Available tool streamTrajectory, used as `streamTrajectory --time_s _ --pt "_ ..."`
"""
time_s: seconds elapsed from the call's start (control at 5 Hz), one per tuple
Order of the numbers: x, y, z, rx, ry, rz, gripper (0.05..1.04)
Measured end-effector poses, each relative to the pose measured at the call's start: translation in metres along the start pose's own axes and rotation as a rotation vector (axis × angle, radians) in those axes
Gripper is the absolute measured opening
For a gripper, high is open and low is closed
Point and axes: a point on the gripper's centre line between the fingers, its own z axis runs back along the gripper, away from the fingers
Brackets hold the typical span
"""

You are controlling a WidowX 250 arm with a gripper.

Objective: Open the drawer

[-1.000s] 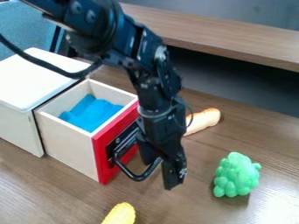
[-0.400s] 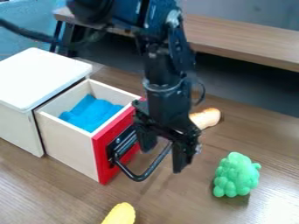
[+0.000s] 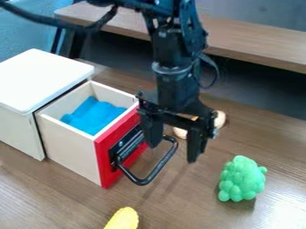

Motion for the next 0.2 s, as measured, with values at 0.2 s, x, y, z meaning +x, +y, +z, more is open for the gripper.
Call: streamTrajectory --time_s 0.2 --pt "0.0053 0.0032 0.0093 0.042 -0.011 0.045 0.999"
